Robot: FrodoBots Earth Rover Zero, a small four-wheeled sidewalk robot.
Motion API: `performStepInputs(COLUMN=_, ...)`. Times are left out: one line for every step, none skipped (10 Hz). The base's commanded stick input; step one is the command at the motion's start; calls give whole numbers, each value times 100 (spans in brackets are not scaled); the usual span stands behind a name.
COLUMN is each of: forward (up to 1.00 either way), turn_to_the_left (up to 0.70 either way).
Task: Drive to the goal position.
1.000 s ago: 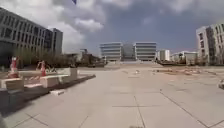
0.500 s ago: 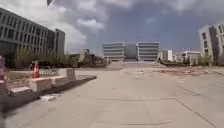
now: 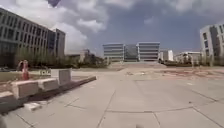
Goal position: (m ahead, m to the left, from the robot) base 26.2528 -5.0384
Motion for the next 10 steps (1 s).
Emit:
performStepInputs(forward=100, turn_to_the_left=0)
performStepInputs(forward=100, turn_to_the_left=0)
performStepInputs(forward=100, turn_to_the_left=0)
performStepInputs(forward=100, turn_to_the_left=0)
performStepInputs(forward=100, turn_to_the_left=0)
performStepInputs(forward=100, turn_to_the_left=0)
performStepInputs(forward=100, turn_to_the_left=0)
performStepInputs(forward=100, turn_to_the_left=0)
performStepInputs(forward=100, turn_to_the_left=0)
performStepInputs(forward=100, turn_to_the_left=0)
